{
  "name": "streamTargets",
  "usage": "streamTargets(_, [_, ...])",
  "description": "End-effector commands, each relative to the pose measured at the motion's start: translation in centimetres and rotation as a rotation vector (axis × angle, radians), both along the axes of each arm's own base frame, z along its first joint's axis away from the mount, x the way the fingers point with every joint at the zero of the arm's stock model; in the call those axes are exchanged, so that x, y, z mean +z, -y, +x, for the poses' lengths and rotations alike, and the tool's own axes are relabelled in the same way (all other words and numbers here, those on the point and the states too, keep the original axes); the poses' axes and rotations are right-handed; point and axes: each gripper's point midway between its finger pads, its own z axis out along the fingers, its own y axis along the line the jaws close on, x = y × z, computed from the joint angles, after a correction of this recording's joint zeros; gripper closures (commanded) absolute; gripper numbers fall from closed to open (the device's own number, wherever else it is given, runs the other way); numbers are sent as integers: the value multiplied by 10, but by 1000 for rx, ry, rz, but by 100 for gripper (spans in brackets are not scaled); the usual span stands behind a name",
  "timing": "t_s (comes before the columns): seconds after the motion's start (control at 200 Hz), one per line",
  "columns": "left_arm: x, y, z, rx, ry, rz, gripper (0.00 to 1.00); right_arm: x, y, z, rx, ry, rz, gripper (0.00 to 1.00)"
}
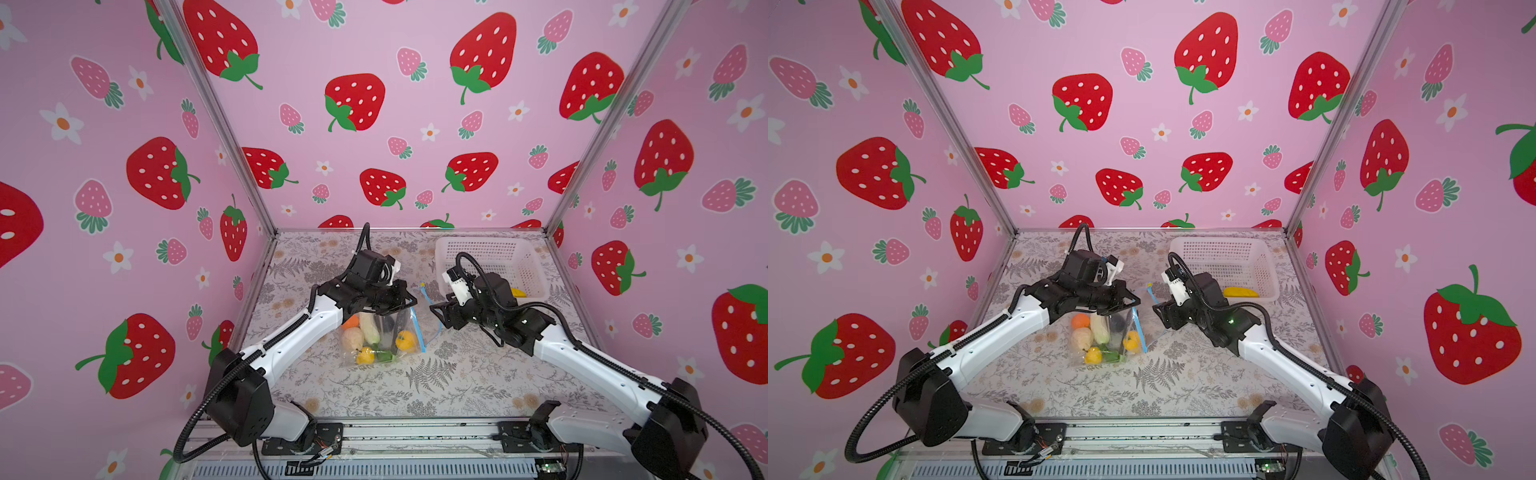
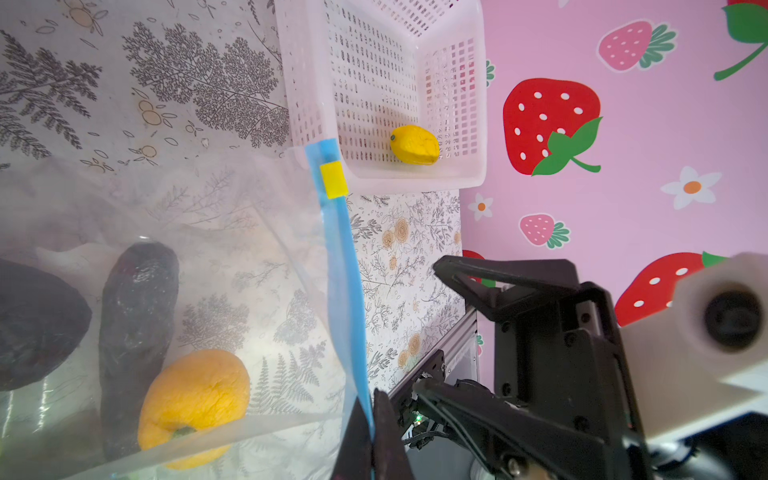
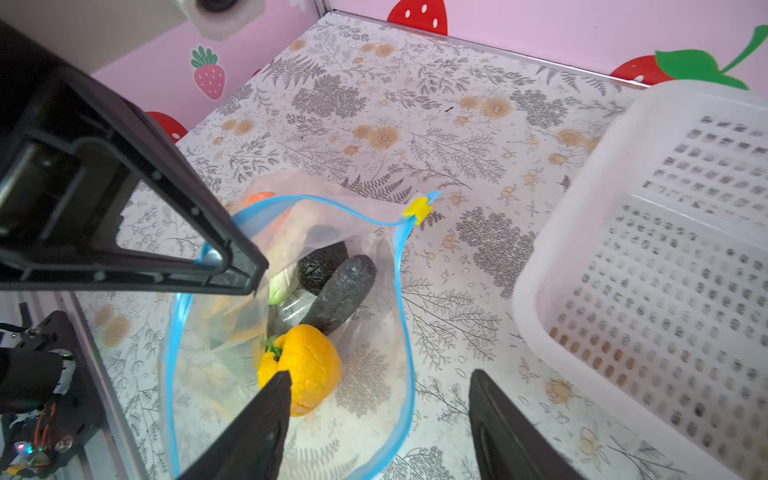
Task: Place the food in the zip-top bag and seal the zipper
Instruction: 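Move the right gripper back over the basket toward the long yellow pepper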
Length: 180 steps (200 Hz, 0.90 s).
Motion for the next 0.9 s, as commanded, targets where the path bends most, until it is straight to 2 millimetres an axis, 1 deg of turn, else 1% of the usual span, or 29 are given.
streamTargets(0.0, [4,-2,-3,-4,14,-9,100,0,16,6,-28,39,-56,31])
streamTargets(0.11, [2,-3,-6,-7,13,-8,100,3,19,11,-50,41,-63,31])
streamTargets(0.23, [6,-6,-7,-9,27,-5,100,8,26,23,-106,48,-87,32])
streamTargets(0.29, [8,-6,-9,-15,30,-7,100,10,33,33,-155,51,-102,32])
streamTargets(0.355, [11,-5,-9,-23,37,-11,100,11,46,46,-227,39,-121,32])
streamTargets(0.4, [10,-6,-10,-26,43,-12,100,13,59,60,-292,31,-131,32])
streamTargets(0.42, [10,-5,-10,-28,44,-11,100,7,67,63,-321,8,-153,32])
streamTargets(0.445, [10,-6,-10,-26,46,-12,100,8,76,70,-357,-1,-162,32])
streamTargets(0.49, [8,-7,-10,-24,43,-13,100,3,94,81,-431,-26,-189,32])
streamTargets(0.55, [7,-7,-9,-28,42,-20,100,-2,124,96,-545,-55,-208,32])
streamTargets(0.725, [3,-5,-7,-38,35,-20,100,-17,193,127,-809,-109,-217,27])
streamTargets(0.805, [-1,-5,-6,-47,25,-10,100,-23,217,142,-904,-149,-202,25])
streamTargets(0.895, [-5,-6,-5,-53,14,-3,100,-34,231,158,-976,-205,-166,25])
